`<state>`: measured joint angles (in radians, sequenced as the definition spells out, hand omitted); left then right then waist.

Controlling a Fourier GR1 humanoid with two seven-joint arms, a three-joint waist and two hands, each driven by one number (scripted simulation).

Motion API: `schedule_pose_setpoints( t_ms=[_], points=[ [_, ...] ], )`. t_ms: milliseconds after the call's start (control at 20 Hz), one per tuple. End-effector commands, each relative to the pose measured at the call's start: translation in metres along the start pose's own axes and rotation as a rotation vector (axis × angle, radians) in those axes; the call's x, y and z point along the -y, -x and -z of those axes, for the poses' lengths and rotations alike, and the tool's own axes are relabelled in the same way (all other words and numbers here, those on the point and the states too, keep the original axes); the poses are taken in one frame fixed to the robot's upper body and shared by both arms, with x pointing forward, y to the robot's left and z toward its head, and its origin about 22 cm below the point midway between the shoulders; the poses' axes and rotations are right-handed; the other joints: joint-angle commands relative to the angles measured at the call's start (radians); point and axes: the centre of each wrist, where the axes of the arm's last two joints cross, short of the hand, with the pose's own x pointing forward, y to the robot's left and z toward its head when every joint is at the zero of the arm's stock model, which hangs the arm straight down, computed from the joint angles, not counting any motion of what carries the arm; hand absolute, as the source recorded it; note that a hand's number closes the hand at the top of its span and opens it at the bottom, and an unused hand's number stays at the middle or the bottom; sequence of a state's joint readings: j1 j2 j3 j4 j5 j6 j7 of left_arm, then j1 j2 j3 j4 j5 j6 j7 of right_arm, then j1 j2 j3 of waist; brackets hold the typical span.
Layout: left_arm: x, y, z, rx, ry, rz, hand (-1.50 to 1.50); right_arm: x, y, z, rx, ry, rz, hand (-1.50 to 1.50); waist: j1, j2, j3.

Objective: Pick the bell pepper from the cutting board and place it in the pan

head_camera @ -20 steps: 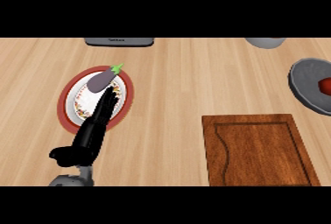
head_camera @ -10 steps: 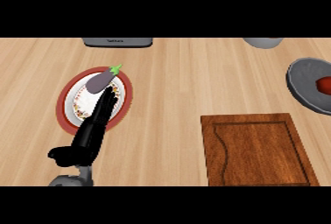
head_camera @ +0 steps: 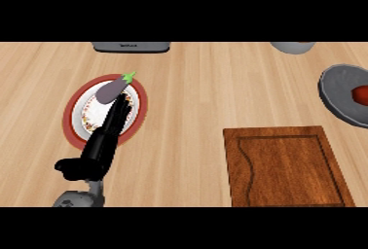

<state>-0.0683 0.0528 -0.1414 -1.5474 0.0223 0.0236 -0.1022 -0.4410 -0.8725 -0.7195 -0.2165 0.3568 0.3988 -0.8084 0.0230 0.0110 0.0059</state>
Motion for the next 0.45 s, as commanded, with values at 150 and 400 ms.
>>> schedule_pose_setpoints(
  t_ms=[150,400],
  points=[
    [-0.002,-0.005,-0.003,-0.004,0.0,-0.004,0.0,-0.015,0.017,-0.012,0.065,-0.062,0.018,-1.5,-0.001,-0.003,-0.001],
    [-0.003,0.02,-0.018,-0.012,0.004,-0.003,0.0,0.009,-0.01,0.005,0.115,-0.021,-0.066,-1.5,0.001,-0.002,-0.002]
  ],
)
